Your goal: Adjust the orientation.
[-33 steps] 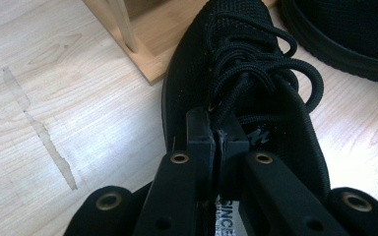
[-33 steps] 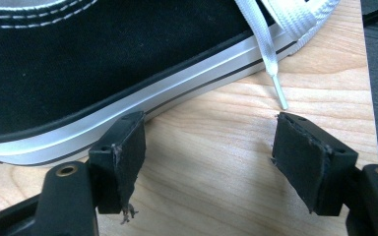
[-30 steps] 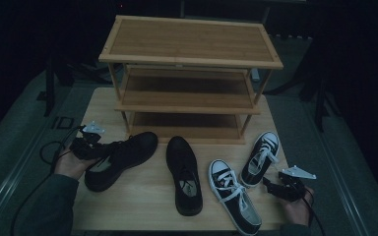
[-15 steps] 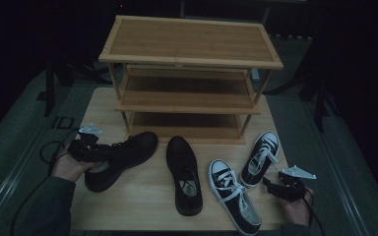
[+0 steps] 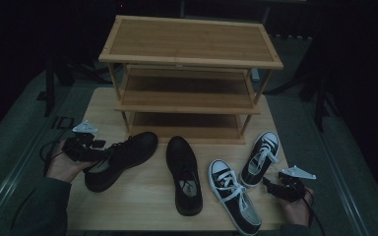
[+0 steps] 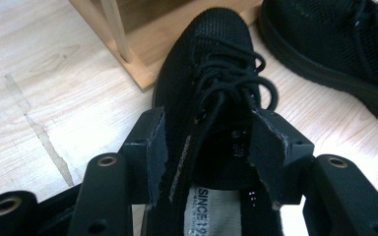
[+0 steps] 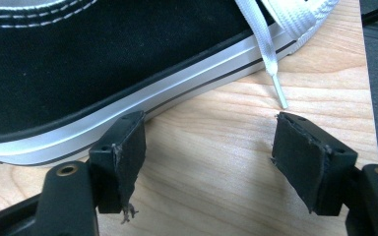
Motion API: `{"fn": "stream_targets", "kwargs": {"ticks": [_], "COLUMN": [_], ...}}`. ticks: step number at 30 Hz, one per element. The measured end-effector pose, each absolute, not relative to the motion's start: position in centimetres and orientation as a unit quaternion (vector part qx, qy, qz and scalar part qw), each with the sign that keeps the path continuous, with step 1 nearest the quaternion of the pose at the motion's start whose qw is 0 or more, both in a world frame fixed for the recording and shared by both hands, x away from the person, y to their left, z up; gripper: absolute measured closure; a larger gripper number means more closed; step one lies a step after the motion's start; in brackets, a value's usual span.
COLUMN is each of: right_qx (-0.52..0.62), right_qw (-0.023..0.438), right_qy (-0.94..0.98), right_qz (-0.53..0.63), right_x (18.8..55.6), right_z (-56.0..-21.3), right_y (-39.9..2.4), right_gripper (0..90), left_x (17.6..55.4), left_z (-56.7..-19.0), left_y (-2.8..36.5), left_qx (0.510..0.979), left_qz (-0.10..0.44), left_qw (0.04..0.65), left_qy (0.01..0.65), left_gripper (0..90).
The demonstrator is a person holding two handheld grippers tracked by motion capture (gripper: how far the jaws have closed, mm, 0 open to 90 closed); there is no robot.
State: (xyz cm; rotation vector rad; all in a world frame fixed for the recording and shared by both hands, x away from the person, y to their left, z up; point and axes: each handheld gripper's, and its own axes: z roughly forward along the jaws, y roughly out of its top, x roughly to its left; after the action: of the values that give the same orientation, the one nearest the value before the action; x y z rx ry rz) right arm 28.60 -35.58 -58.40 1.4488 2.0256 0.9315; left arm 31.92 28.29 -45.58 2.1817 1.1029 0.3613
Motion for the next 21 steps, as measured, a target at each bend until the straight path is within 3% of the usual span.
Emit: {"fn": "stream_targets", "kwargs": {"ticks": [21], "right_qx": [0.529], "right_qw": [0.239], "right_qy": [0.74], "right_qz": [0.34], "right_x": [28.6], "right_z": [-58.4], "right_y": [-35.6], "right_gripper": [28.3], "left_x": [30.0], "left_z": [-42.8], "left_y": [25.7], "left_qx": [0.851], "left_qz": [0.152], "left_qw": [0.333], "left_qy": [0.377], "left_gripper": [48.7]}}
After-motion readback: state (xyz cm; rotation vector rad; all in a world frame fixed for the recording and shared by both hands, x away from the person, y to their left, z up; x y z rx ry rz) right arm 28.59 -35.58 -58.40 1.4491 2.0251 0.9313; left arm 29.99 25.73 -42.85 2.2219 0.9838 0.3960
